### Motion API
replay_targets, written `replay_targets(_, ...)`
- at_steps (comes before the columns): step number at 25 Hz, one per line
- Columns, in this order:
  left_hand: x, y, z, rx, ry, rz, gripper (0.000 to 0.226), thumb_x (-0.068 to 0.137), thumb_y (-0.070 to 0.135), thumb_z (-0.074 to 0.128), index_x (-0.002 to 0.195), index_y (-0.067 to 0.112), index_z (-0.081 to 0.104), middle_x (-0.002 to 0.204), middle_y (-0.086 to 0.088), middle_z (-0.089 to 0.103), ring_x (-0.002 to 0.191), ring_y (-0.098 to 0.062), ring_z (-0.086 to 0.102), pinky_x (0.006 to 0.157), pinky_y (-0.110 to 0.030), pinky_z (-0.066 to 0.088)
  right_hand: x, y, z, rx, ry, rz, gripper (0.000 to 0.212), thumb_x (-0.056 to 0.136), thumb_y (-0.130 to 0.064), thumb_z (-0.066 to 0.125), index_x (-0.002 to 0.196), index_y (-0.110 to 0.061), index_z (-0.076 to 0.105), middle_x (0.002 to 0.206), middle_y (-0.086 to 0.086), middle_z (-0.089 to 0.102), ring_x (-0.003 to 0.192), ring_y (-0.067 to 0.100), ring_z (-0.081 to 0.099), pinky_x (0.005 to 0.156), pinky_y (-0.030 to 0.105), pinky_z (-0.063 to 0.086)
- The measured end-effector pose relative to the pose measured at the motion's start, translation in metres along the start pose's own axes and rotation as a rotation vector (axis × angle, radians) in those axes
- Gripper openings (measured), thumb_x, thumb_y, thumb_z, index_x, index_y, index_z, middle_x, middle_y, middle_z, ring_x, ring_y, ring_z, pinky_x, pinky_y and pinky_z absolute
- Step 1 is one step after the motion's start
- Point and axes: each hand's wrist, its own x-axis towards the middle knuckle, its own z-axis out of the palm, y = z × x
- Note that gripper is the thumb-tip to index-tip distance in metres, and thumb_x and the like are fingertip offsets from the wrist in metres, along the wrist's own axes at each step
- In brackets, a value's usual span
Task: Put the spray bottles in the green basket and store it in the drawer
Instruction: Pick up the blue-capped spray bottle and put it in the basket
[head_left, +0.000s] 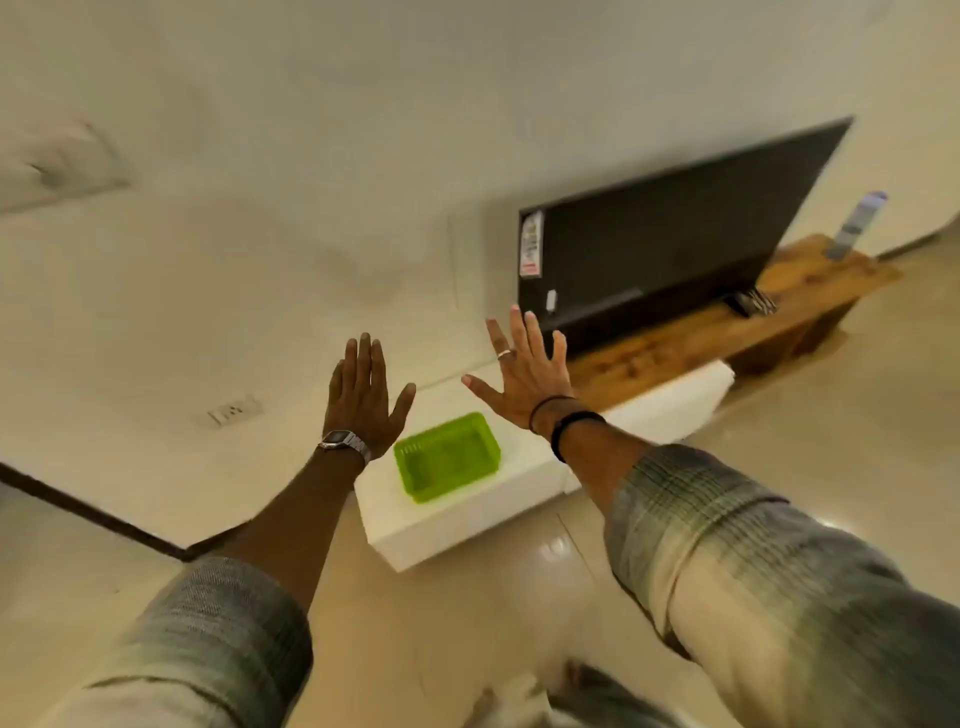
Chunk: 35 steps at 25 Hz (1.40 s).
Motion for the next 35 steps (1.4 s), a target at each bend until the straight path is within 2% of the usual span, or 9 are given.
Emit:
replay_targets(1,-0.009,0.012,0.018,-0.025,-0.078,0.013,0.092,0.094,0.063,0.018,0.162,0.002,0.011,0.172,-0.016,0.007,0.161,-0.034,0.007,0.129,-0.048,0.014,-0.018,0.008,0.012,-0.007,-0.076,0.04,0.096,0.088,-0.084,0.013,0.163,-0.025,-0.001,0.171,0.014,-0.002,0.158,0.034,0.004,0.121,0.065,0.014)
replay_targets(4,-0.042,0.055,0.06,-0.055,-0.284,0.113,0.095,0.091,0.064,0.013,0.162,0.001,0.013,0.172,-0.017,0.01,0.16,-0.035,0.008,0.129,-0.05,0.016,-0.08,0.038,0.057,-0.017,-0.151,0.13,0.094,0.091,-0.08,0.017,0.164,-0.023,0.001,0.171,0.015,-0.002,0.158,0.035,0.004,0.122,0.063,0.011)
replay_targets(7,-0.073,0.1,0.1,-0.093,-0.391,0.209,0.097,0.091,0.068,0.009,0.162,0.002,0.013,0.172,-0.016,0.011,0.161,-0.034,0.008,0.129,-0.049,0.014,-0.142,0.07,0.089,0.043,-0.218,0.244,0.093,0.092,-0.079,0.019,0.163,-0.023,-0.002,0.171,0.015,-0.005,0.158,0.033,0.0,0.125,0.059,0.003)
replay_targets(10,-0.094,0.147,0.125,-0.043,-0.515,0.332,0.103,0.089,0.074,0.001,0.163,0.003,0.01,0.172,-0.015,0.009,0.161,-0.033,0.007,0.13,-0.045,0.013,-0.195,0.104,0.101,0.088,-0.288,0.395,0.092,0.093,-0.079,0.02,0.163,-0.023,0.001,0.171,0.014,-0.001,0.158,0.031,0.002,0.125,0.057,0.002)
replay_targets(12,-0.104,0.18,0.138,-0.025,-0.573,0.419,0.1,0.088,0.07,0.002,0.163,0.004,0.007,0.172,-0.015,0.006,0.161,-0.031,0.005,0.13,-0.044,0.011,-0.228,0.129,0.107,0.112,-0.315,0.492,0.092,0.092,-0.079,0.019,0.163,-0.023,0.002,0.171,0.014,0.0,0.158,0.031,0.002,0.125,0.057,0.001)
replay_targets(17,-0.109,0.271,0.165,0.017,-0.649,0.599,0.082,0.102,0.058,0.027,0.164,0.009,0.003,0.173,-0.011,0.002,0.162,-0.027,0.002,0.131,-0.042,0.008,-0.299,0.195,0.116,0.185,-0.344,0.719,0.089,0.094,-0.077,0.016,0.163,-0.024,0.0,0.171,0.013,-0.002,0.159,0.03,0.0,0.127,0.052,0.001)
replay_targets(24,-0.126,0.412,0.2,0.132,-0.761,0.846,0.079,0.103,0.057,0.025,0.163,0.008,0.009,0.173,-0.012,0.01,0.161,-0.028,0.009,0.129,-0.043,0.011,-0.406,0.278,0.124,0.301,-0.405,1.018,0.088,0.094,-0.076,0.02,0.163,-0.025,0.003,0.171,0.012,0.004,0.158,0.031,0.006,0.126,0.056,0.007)
replay_targets(32,-0.162,0.59,0.22,0.205,-0.817,1.219,0.067,0.104,0.056,0.028,0.153,0.01,0.035,0.16,-0.011,0.039,0.148,-0.029,0.038,0.114,-0.043,0.04,-0.521,0.359,0.113,0.383,-0.378,1.396,0.086,0.095,-0.076,0.022,0.163,-0.023,0.013,0.17,0.009,0.014,0.156,0.028,0.013,0.123,0.055,0.014)
replay_targets(35,-0.172,0.655,0.231,0.205,-0.827,1.31,0.069,0.104,0.057,0.028,0.154,0.01,0.034,0.163,-0.012,0.037,0.15,-0.03,0.036,0.117,-0.045,0.039,-0.545,0.39,0.113,0.403,-0.367,1.485,0.086,0.094,-0.076,0.023,0.162,-0.023,0.016,0.168,0.009,0.017,0.155,0.028,0.015,0.121,0.056,0.015)
